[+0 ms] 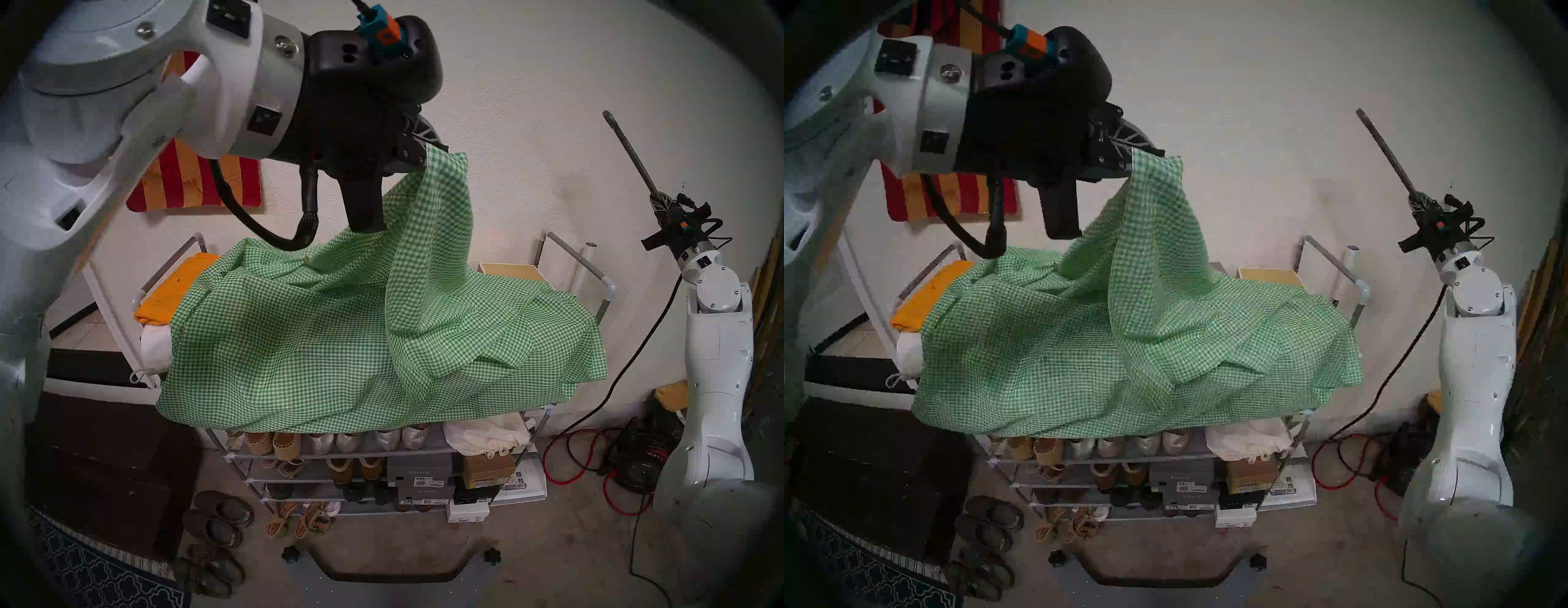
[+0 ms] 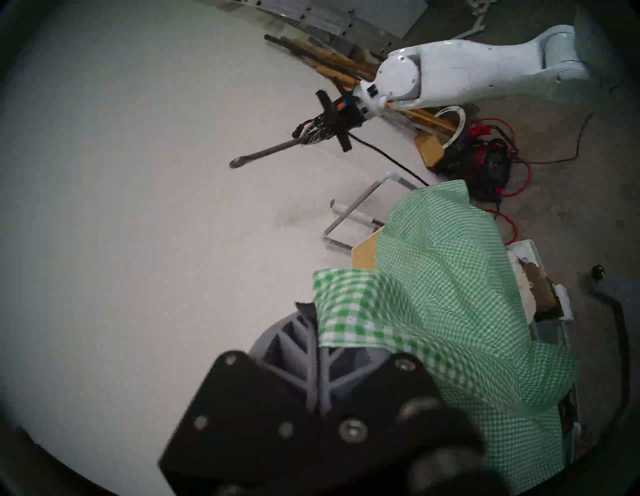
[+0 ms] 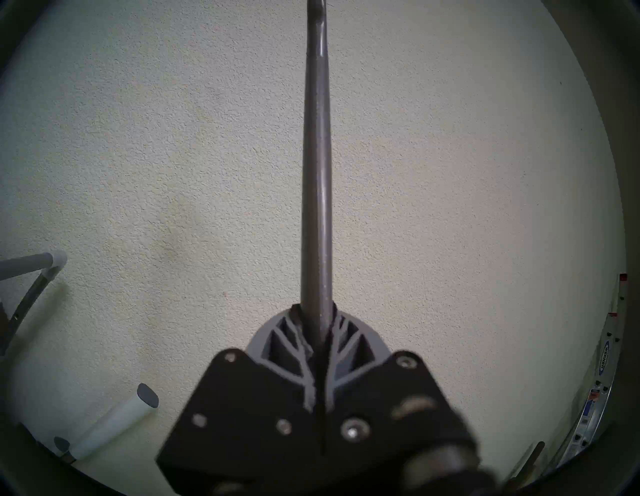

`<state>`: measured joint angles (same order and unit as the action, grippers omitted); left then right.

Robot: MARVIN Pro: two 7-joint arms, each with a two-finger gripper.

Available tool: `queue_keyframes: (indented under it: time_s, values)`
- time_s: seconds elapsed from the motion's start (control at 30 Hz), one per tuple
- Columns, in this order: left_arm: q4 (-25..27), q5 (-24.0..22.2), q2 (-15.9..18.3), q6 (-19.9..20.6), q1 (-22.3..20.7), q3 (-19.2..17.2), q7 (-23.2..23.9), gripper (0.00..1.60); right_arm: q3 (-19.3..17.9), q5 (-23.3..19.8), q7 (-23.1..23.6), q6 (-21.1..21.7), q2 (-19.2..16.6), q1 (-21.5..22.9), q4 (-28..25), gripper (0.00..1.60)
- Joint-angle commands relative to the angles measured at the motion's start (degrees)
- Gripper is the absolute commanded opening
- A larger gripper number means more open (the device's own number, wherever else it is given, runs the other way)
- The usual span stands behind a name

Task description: Lift the object off the cloth, cover the shoe rack with the cloth, put the object back

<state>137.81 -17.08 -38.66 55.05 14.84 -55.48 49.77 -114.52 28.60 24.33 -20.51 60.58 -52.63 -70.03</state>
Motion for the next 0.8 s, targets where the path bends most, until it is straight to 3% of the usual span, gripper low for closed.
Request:
queue_keyframes:
  time_s: [0.0, 0.23, 0.47, 0.77]
  values:
    - [2.2, -7.1, 6.0, -0.1, -3.3, -3.1, 6.2, 0.0, 0.0, -0.1, 0.0, 0.0, -0.1, 0.2, -0.3, 0.0]
    - [2.2, -14.9, 8.9, -0.1, 0.5, 1.9, 6.0, 0.0, 0.0, -0.1, 0.0, 0.0, -0.1, 0.2, -0.2, 0.0]
    - [2.2, -20.4, 8.6, -0.1, 6.9, 11.7, 5.8, 0.0, 0.0, 0.0, 0.0, 0.0, -0.1, 0.2, -0.2, 0.0]
    - [2.2, -24.5, 7.8, -0.1, 13.0, 20.4, 3.9, 0.0, 0.0, 0.0, 0.0, 0.0, -0.1, 0.2, -0.2, 0.0]
